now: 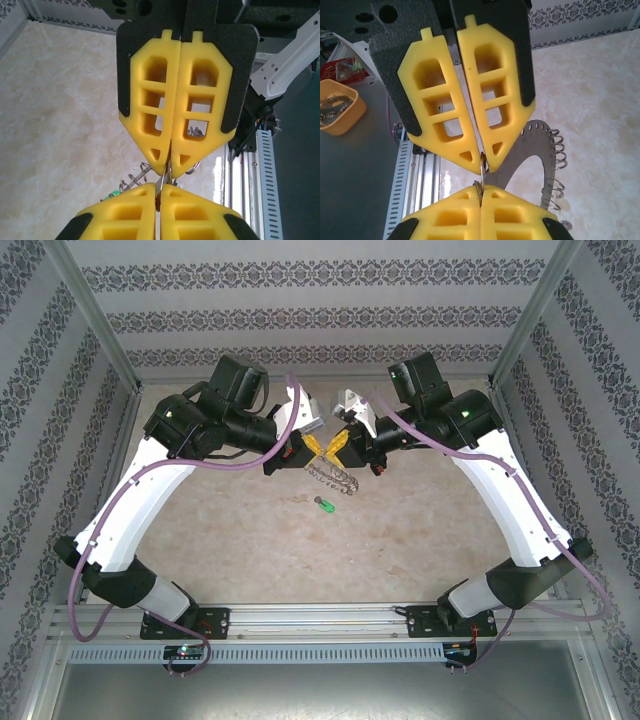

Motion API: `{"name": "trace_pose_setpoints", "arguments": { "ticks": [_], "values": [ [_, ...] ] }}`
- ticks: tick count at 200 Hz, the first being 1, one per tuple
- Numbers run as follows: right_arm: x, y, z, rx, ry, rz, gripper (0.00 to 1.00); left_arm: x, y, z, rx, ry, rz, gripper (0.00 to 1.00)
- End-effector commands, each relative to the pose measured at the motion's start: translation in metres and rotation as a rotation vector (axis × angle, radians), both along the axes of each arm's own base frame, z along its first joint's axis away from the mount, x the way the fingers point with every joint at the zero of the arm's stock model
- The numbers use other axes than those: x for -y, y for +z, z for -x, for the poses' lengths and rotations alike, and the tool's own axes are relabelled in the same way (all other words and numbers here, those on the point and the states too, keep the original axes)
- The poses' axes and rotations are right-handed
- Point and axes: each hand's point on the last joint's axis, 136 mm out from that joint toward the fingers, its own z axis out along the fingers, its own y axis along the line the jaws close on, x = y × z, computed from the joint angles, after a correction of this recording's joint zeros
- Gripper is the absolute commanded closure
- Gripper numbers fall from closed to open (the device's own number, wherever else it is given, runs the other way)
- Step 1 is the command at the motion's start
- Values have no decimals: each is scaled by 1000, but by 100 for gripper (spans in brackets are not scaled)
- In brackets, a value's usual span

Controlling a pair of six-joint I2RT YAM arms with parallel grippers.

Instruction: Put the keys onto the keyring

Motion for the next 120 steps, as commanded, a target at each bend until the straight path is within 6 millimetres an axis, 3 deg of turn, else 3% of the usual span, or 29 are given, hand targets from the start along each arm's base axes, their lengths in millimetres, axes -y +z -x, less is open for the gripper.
{"name": "trace_pose_setpoints", "arguments": {
  "ticks": [1,11,41,59,78,120],
  "values": [
    [-4,19,4,56,34,-52,100,4,0,3,9,-21,9,95],
    [-5,19,4,55,35,-54,100,3,0,4,9,-21,9,100],
    [-3,19,1,60,14,-61,100,3,4,6,9,-20,23,100],
    [2,21,-6,68,-38,-84,73,2,10,4,10,-1,43,100],
    [9,25,-9,65,-76,-132,61,-1,18,1,8,23,80,100],
    [18,31,-8,23,-94,-181,68,-4,26,-1,24,42,115,100]
  ]
}}
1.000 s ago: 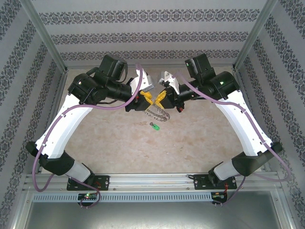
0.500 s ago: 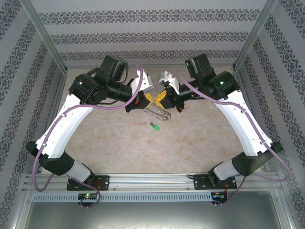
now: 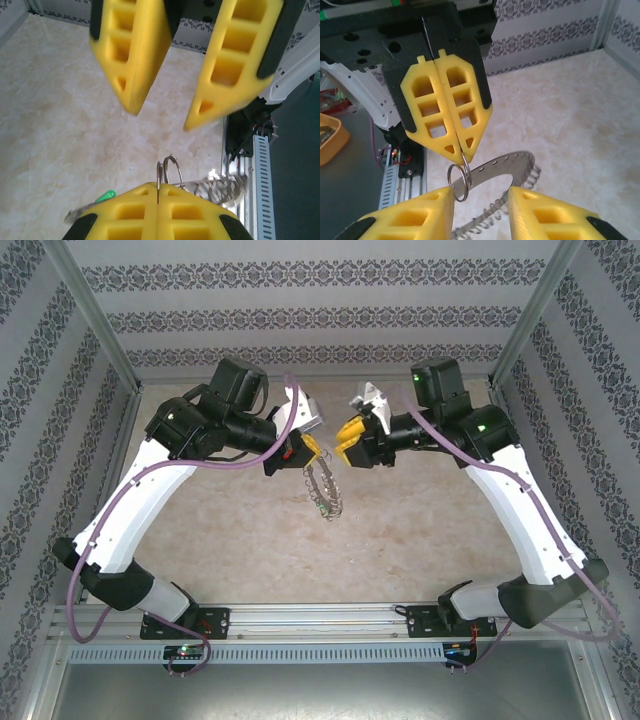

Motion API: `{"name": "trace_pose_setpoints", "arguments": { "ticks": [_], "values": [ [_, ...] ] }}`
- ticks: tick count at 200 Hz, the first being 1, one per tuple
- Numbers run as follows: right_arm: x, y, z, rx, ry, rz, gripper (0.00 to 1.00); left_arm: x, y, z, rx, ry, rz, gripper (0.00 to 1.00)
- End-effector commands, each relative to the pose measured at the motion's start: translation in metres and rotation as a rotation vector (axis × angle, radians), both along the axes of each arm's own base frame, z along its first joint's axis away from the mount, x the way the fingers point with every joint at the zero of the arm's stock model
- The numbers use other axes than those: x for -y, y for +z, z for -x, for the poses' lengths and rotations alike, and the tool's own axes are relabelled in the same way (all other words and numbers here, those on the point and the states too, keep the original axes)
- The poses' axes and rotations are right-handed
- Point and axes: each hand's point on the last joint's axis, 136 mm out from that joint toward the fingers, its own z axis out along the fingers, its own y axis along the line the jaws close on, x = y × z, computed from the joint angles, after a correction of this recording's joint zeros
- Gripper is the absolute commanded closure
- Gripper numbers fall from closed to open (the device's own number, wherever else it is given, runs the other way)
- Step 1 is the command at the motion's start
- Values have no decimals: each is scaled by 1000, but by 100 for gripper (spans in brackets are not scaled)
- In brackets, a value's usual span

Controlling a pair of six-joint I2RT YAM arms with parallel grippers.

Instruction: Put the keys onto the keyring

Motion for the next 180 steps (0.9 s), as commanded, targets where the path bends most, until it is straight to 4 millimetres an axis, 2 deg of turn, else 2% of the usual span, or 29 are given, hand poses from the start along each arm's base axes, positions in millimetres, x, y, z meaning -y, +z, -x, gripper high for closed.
{"name": "trace_pose_setpoints", "arguments": {
  "ticks": [1,15,63,99,180],
  "values": [
    [-1,16,6,6,27,-70,68,-2,30,2,64,4,90,100],
    [-1,15,6,-2,28,-71,68,-2,30,2,70,5,94,100],
    [-3,4,0,-21,-1,-31,81,-1,32,2,76,6,111,100],
    [-4,1,0,-23,-1,-33,84,-1,36,-2,83,22,130,100],
    [-20,-2,5,-63,63,-50,90,-2,38,-10,81,59,161,100]
  ]
}}
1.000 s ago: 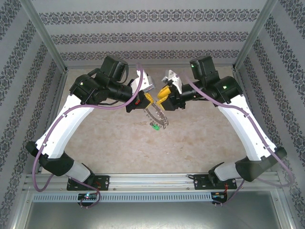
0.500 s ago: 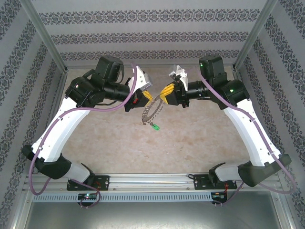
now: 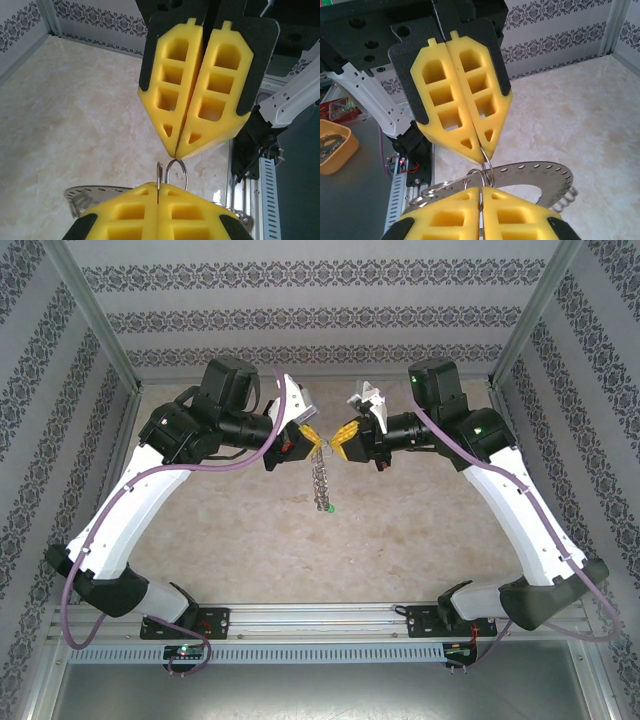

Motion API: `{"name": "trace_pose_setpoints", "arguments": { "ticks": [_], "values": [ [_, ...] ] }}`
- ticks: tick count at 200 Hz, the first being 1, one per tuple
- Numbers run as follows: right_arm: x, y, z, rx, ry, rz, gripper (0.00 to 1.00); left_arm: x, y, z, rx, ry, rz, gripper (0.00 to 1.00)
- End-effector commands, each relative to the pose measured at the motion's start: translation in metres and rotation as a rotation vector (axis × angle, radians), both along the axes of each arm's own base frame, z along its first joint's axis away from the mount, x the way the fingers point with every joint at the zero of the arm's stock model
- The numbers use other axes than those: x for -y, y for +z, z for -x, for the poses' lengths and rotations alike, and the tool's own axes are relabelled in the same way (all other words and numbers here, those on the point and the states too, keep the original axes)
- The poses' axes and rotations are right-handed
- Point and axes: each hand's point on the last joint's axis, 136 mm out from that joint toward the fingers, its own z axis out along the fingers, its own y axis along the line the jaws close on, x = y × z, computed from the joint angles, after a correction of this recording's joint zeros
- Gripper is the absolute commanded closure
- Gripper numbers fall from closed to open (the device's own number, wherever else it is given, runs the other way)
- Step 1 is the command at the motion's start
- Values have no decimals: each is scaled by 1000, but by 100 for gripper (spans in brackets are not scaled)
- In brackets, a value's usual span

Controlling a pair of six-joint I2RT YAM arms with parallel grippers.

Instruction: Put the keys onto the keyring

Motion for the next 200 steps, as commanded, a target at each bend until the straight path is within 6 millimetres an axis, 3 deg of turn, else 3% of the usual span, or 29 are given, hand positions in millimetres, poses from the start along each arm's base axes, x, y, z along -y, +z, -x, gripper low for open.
{"name": "trace_pose_setpoints", "arguments": {
  "ticks": [1,119,200],
  "values": [
    [-9,-1,3,-29,41,-20,90,-2,25,0,61,8,80,100],
    [-24,10,9,-79,130,-84,94,-6,23,-16,39,36,101,100],
    [-40,11,-7,-91,93,-140,95,-10,24,-28,29,56,146,100]
  ]
}}
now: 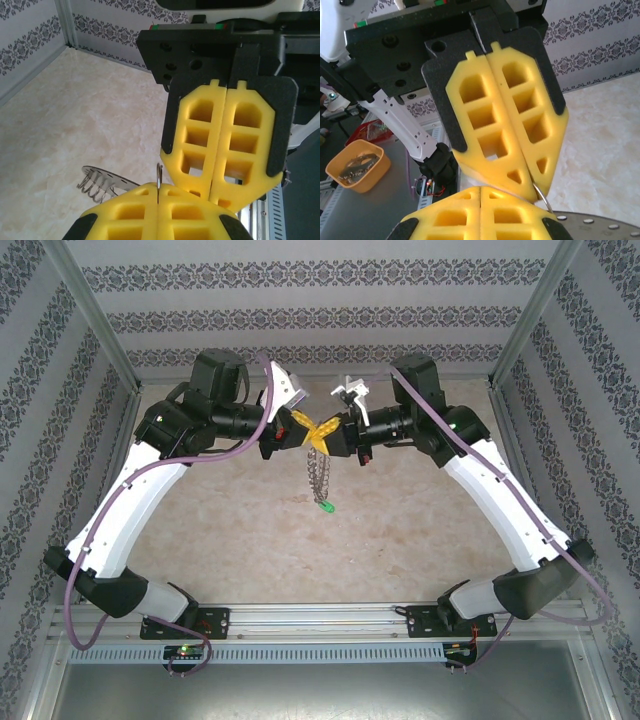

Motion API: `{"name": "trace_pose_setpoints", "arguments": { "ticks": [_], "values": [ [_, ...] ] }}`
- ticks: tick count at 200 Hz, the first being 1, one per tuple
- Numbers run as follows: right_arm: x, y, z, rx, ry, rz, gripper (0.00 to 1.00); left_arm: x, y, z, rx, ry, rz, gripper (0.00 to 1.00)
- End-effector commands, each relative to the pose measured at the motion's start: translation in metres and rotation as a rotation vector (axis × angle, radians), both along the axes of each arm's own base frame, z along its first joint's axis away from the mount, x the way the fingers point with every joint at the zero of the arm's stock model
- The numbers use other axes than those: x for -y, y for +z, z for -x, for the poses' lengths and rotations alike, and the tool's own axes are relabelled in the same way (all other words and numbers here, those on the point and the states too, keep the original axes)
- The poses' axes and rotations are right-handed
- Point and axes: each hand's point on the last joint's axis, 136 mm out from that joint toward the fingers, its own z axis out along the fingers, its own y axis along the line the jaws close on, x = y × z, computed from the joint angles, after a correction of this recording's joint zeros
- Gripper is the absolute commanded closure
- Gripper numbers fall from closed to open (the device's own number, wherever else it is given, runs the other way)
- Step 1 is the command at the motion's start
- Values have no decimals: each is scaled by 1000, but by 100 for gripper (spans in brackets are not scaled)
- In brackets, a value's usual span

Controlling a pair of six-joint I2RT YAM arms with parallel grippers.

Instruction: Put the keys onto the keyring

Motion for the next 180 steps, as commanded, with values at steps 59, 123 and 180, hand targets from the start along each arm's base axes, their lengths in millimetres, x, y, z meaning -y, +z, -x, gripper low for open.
{"name": "trace_pose_setpoints", "arguments": {
  "ticks": [59,123,180],
  "values": [
    [25,28,-26,39,-157,-88,64,-8,8,-12,49,43,74,100],
    [64,-37,-94,-240,-467,12,39,-23,2,-10,53,99,118,100],
    [92,-164,-120,-588,-660,311,42,-38,5,1,75,145,164,100]
  ]
}}
